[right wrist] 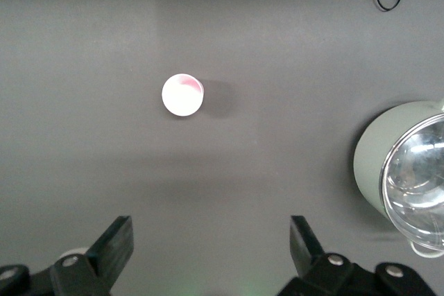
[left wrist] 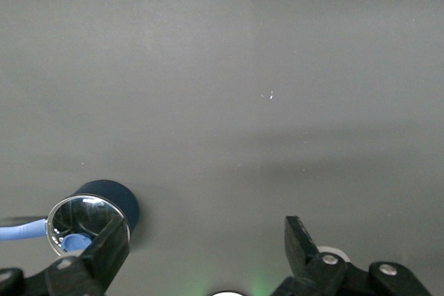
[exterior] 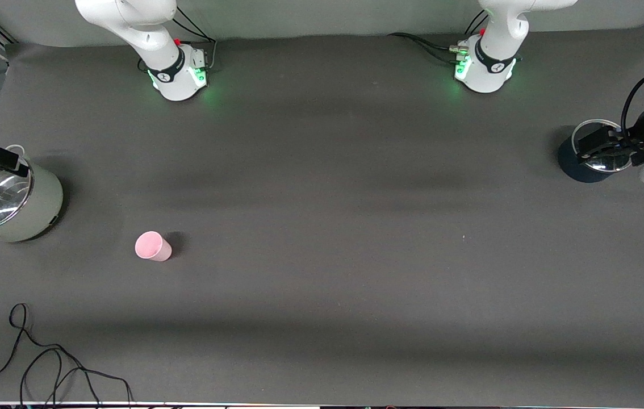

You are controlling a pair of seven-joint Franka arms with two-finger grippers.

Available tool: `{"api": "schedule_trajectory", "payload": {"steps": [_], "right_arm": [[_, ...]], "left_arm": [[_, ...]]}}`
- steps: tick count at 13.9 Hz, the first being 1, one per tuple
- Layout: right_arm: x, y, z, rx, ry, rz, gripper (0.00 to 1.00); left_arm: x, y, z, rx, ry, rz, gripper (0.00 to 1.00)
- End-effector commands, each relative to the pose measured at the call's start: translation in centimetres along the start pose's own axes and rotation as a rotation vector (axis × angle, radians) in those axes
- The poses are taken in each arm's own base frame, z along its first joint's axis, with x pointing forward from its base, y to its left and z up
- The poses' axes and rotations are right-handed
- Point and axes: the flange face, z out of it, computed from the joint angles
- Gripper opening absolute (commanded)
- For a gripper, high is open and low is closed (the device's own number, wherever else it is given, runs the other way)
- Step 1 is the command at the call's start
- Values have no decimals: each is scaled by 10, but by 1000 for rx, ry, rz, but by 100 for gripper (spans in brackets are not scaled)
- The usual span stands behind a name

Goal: Transfer pink cup from left to right arm

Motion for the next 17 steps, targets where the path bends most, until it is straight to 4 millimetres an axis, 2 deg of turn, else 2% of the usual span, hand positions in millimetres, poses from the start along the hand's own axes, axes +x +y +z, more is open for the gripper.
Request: {"api": "schedule_trajectory", "payload": {"steps": [1, 2, 3, 5, 17], "right_arm": [[-25, -5, 13, -13, 26, 4, 100], [-25, -4, 12, -26, 27, -1, 100], [-23, -17, 13, -52, 19, -33, 100], [-17, -25, 18, -63, 5, -39, 100], [-16, -22, 20, -52, 2, -29, 100]], "left_arm": [[-4, 4, 0, -9, 1, 35, 100], [-4, 4, -2, -8, 9, 35, 100], [-4, 4, -3, -8, 9, 35, 100], [-2, 7, 0, -8, 1, 43, 100], [5, 8, 2, -7, -3, 47, 100]]}}
